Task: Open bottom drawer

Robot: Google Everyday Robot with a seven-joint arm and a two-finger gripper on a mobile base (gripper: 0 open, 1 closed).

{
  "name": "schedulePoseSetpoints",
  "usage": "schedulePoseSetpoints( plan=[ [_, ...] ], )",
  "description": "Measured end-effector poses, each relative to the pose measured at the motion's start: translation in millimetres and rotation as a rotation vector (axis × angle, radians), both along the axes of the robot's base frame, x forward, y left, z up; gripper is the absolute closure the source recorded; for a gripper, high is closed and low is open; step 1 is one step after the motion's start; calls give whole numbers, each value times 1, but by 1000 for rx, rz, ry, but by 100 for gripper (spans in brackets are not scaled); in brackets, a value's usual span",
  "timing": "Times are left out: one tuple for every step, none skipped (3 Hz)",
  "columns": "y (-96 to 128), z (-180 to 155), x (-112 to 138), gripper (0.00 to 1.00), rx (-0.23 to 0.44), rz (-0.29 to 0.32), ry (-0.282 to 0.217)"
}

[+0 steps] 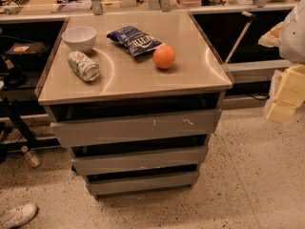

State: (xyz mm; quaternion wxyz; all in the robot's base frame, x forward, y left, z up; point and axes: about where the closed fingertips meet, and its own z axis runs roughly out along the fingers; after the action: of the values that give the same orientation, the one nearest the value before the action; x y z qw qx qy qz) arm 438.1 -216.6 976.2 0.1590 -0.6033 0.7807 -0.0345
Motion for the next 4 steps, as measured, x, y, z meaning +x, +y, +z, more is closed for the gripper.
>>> schedulePoseSetpoints(
  plan=[
    [0, 0, 0, 0, 0, 0, 0],
    [10, -28, -13, 0, 17, 2, 32],
    [42, -82, -37, 0, 114, 5, 68],
    [74, -158, -59, 0, 174, 23, 164]
  ],
)
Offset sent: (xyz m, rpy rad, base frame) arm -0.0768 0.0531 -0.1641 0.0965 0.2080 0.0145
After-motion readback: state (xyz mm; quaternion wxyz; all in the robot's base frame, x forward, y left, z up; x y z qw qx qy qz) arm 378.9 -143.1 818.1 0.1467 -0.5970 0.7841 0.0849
